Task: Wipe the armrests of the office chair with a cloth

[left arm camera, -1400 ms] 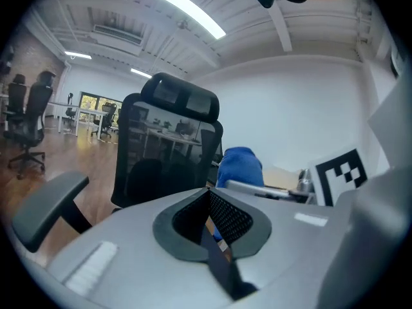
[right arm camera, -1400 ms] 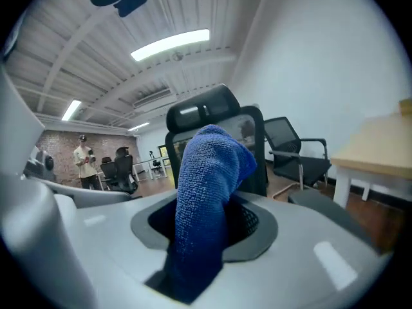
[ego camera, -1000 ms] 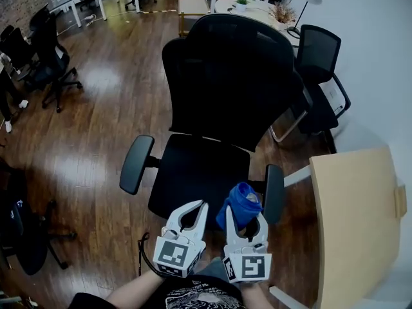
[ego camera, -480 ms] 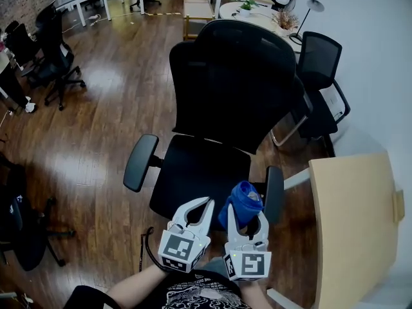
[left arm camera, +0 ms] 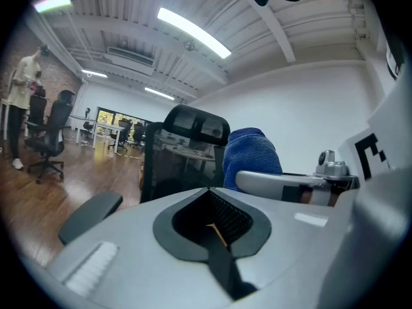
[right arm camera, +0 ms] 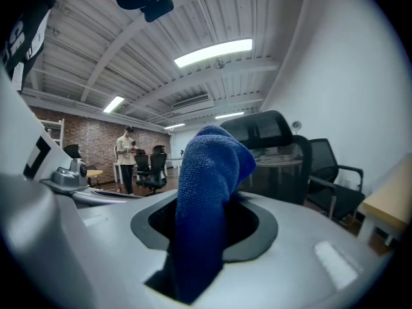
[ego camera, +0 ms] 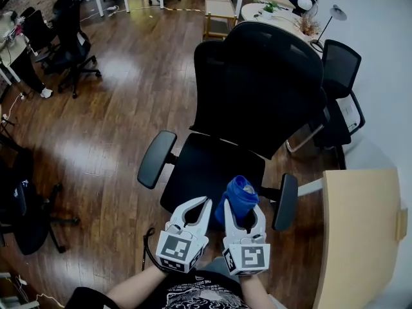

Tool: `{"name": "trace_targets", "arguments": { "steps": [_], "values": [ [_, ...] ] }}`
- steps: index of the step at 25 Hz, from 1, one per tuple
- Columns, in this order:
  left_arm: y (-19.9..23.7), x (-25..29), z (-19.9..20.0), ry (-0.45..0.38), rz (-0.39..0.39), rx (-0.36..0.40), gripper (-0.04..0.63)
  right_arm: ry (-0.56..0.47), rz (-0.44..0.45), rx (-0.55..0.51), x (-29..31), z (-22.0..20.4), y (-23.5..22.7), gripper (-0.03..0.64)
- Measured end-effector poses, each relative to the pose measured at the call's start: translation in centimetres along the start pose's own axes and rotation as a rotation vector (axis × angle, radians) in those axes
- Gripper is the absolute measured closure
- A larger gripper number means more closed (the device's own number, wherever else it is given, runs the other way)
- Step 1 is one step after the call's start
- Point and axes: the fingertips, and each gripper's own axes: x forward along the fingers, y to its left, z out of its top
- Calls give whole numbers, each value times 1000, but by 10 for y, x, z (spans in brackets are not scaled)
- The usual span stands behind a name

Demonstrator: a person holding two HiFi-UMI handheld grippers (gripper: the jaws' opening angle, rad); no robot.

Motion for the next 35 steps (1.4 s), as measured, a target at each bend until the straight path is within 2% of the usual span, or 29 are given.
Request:
{"name": "trace_targets", "arguments": {
  "steps": [6, 11, 21, 27, 31, 35],
  "values": [
    [84, -39, -16, -2, 191, -44, 591, 78, 264, -13, 81, -25, 79, 469],
    [131, -57, -24, 6, 320, -95, 591, 178, 398, -90, 157, -44, 107, 469],
    [184, -59, -44, 26, 496, -183, 591, 315, 525, -383, 293, -92, 118, 469],
    [199, -42, -43, 50, 549, -189, 591, 386, 588, -543, 343, -127, 122, 469],
    [202, -39, -41, 71, 558, -205, 591, 427, 636, -595, 348, -143, 128, 471],
    [215, -48, -40, 83, 589, -194, 591, 438, 671, -589, 338, -140, 140, 471]
  ]
}}
